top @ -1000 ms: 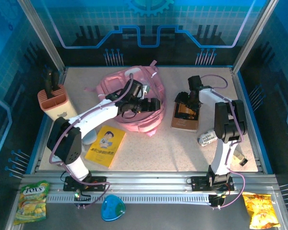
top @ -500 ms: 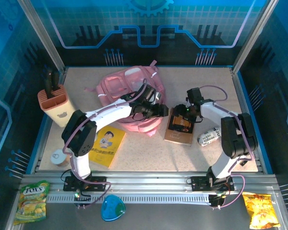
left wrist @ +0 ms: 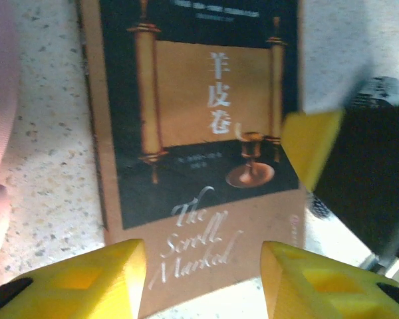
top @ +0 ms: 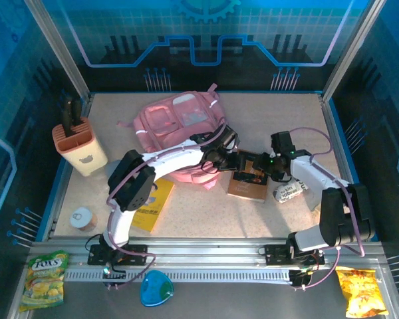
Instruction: Pack the student bag
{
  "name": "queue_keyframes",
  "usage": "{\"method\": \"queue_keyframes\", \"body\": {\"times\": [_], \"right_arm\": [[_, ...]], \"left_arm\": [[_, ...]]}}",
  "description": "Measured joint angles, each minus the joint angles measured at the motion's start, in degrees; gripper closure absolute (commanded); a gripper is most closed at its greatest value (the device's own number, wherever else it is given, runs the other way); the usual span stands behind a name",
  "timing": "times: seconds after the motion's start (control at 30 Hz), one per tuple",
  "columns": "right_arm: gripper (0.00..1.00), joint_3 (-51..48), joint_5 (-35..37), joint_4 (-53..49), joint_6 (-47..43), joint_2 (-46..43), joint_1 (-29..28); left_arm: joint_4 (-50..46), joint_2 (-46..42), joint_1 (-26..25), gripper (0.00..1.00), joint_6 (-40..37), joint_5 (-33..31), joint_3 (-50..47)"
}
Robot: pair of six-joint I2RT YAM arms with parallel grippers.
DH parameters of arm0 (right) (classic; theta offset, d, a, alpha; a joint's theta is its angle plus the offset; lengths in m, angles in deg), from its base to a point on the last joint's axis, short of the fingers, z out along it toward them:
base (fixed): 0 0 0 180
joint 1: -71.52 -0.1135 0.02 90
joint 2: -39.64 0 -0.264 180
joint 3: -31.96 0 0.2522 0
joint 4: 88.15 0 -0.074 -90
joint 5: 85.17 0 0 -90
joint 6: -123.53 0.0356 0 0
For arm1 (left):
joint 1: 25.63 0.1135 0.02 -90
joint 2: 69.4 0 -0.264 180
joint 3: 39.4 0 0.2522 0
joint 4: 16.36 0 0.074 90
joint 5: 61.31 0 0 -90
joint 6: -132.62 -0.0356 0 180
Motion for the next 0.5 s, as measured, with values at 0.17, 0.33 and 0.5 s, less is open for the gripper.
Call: {"method": "queue_keyframes", "body": {"times": [0.17,0.33,0.5], "right_arm": [[0.46,-1.14,-1.33,0.35,0.15,1.62,1.07],[0.45,-1.73,-2.67,1.7,0.85,3.08,1.97],[0.44,-1.73,-3.74,2.05,1.49,3.52,2.6]], "left_arm": [[-3.69,4.02,0.07,0.49,-2.54,-2.78,3.78],[-5.57,5.64,0.07,0.46,-2.97,-3.45,5.75],[-5.57,7.17,0.07,0.43,-2.93,-3.65,6.45]]}}
